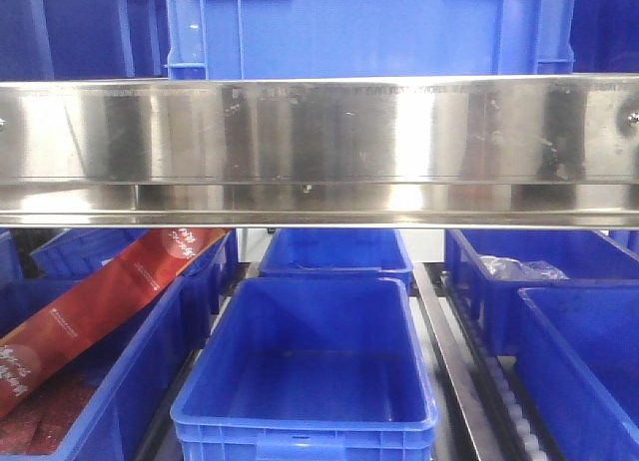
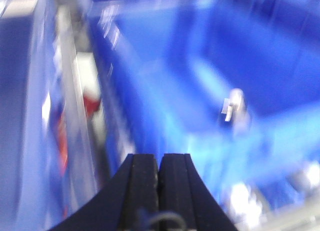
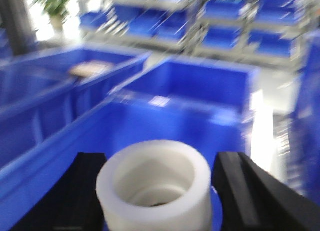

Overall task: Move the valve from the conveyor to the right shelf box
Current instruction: 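Open the left gripper to drop its valve into a blue bin, then open the right gripper to drop its valve into a blue bin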

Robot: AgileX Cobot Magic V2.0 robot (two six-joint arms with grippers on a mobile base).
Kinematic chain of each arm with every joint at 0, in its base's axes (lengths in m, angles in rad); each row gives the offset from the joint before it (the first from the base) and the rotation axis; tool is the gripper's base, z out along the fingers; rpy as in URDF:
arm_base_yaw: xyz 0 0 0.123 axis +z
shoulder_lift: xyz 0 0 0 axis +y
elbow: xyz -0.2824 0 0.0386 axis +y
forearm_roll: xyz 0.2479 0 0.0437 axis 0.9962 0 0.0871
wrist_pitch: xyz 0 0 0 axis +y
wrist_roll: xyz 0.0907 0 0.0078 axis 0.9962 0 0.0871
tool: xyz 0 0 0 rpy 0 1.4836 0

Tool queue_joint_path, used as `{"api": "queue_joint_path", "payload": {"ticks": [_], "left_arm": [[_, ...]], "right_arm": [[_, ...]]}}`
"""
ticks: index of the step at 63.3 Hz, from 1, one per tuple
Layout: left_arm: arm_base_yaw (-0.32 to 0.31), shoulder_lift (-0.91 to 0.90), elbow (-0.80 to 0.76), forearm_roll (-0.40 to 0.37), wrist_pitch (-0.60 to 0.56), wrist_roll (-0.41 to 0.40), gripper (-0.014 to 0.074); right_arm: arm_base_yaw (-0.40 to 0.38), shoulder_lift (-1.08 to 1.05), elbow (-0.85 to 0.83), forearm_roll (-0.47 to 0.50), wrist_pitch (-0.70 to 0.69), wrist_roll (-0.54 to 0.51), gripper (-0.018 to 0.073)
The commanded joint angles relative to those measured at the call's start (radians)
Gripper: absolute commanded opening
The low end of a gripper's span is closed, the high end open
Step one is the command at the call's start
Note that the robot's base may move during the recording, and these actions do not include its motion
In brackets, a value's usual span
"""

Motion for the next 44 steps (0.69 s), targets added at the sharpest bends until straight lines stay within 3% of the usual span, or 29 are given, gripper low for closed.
{"api": "queue_joint_path", "payload": {"ticks": [1,17,20,33,37,44], "left_arm": [[0.003,-0.085,0.079,-0.008,-0.038,-0.002,-0.0111],[0.003,-0.218,0.146,-0.018,-0.046,-0.002,-0.0111],[0.003,-0.227,0.146,-0.018,-0.052,-0.002,-0.0111],[0.003,-0.241,0.146,-0.018,-0.054,-0.002,-0.0111],[0.003,-0.241,0.146,-0.018,-0.054,-0.002,-0.0111],[0.003,-0.241,0.146,-0.018,-0.054,-0.002,-0.0111]], "right_arm": [[0.028,0.057,-0.017,0.002,-0.087,-0.006,-0.0168],[0.041,0.221,-0.017,0.023,-0.103,-0.006,-0.0147],[0.041,0.231,-0.017,0.023,-0.105,-0.006,-0.0088],[0.041,0.24,-0.017,0.023,-0.098,-0.006,0.0412],[0.041,0.236,-0.017,0.023,-0.085,-0.006,0.0472],[0.041,0.219,-0.017,0.023,-0.062,-0.006,0.0474]]}}
